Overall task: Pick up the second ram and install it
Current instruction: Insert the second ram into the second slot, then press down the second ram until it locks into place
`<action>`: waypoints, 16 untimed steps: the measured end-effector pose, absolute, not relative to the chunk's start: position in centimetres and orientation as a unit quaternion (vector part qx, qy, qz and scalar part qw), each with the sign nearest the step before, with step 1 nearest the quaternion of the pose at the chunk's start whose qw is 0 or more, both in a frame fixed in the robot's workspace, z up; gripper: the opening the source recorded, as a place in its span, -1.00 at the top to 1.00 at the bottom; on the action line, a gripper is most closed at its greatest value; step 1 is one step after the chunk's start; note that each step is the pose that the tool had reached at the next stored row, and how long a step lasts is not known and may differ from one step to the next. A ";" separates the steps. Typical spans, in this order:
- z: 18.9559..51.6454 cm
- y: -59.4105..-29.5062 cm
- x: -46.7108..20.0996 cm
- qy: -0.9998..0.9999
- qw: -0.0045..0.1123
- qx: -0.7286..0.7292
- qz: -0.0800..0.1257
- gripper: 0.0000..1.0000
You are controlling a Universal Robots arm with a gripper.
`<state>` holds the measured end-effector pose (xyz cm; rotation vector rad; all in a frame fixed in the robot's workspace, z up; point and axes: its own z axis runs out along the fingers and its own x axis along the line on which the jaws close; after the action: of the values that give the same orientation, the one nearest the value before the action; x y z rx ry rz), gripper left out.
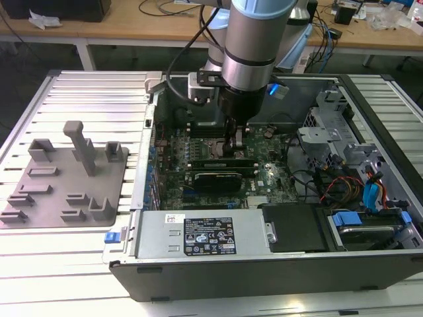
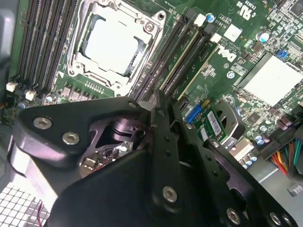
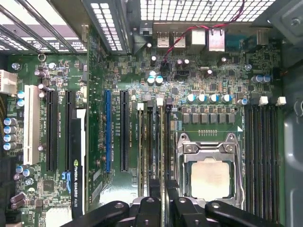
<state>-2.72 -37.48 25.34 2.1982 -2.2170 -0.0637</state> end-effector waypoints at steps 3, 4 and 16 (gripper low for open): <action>25.3 -37.5 -2.7 -0.710 0.009 0.704 -0.020 0.84; 25.3 -37.5 -2.7 -0.710 0.009 0.704 -0.020 0.84; 25.3 -37.5 -2.7 -0.710 0.009 0.704 -0.020 0.84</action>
<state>-2.68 -37.48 25.34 2.1982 -2.2170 -0.0637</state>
